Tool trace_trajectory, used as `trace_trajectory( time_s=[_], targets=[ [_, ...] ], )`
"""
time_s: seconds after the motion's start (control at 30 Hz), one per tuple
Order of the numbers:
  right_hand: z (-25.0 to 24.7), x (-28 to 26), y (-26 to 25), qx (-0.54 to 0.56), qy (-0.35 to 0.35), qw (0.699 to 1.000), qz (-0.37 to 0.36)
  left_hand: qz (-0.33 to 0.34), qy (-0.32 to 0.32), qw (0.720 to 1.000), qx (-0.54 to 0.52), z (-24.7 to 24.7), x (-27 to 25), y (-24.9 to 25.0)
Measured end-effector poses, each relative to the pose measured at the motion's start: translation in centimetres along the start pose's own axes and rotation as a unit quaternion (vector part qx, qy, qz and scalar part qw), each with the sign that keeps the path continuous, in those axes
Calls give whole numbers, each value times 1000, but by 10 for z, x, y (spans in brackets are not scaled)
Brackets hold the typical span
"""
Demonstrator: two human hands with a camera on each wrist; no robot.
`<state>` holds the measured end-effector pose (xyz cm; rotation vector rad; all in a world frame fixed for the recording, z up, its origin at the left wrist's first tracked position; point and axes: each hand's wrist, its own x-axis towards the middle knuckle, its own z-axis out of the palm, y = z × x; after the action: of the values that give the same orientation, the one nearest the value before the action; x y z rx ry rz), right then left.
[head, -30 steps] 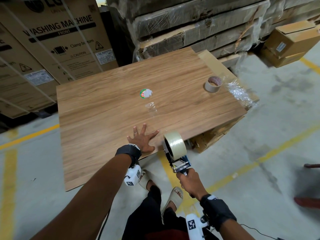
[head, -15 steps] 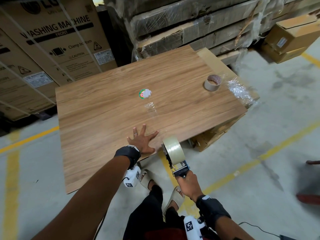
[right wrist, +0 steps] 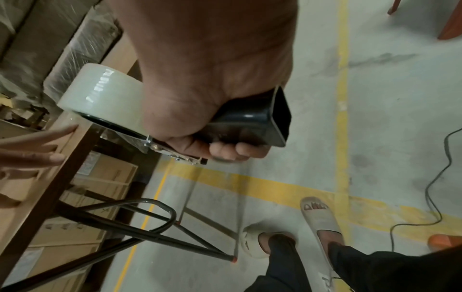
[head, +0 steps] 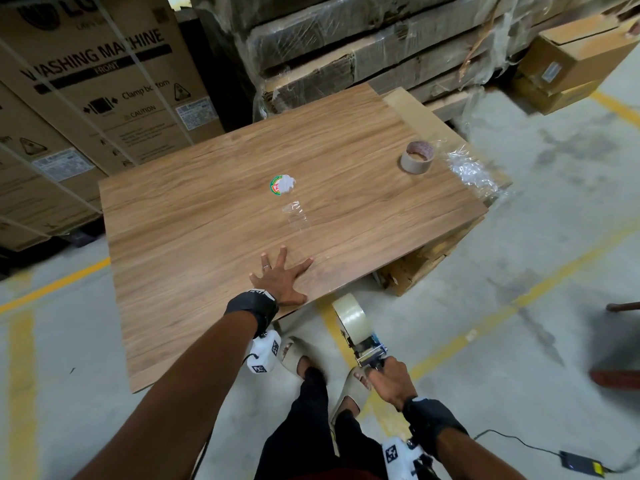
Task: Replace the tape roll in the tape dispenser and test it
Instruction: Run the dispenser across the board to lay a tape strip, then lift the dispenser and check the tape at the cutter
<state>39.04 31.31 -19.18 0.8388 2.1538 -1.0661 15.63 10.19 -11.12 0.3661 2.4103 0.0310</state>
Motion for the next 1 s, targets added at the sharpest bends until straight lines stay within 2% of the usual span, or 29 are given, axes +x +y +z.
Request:
trace_trajectory(
  time_s=[0.2,0.4,0.7,1.0],
  targets=[
    [-20,-30,-25,113,57,992,4,1,-2,1000,-6,1,1,-2],
    [-34,-16,-12,172,112,979,1,-2,-5,1000,-10,-1,-2,0],
    [-81,-38,-63,251,221,940,-67,2,-8,1000,-13,-2,-3,-1],
    [-113,-35,-128,324,242,907,-118,10,-4,1000,8,2,-2,-5]
  ],
)
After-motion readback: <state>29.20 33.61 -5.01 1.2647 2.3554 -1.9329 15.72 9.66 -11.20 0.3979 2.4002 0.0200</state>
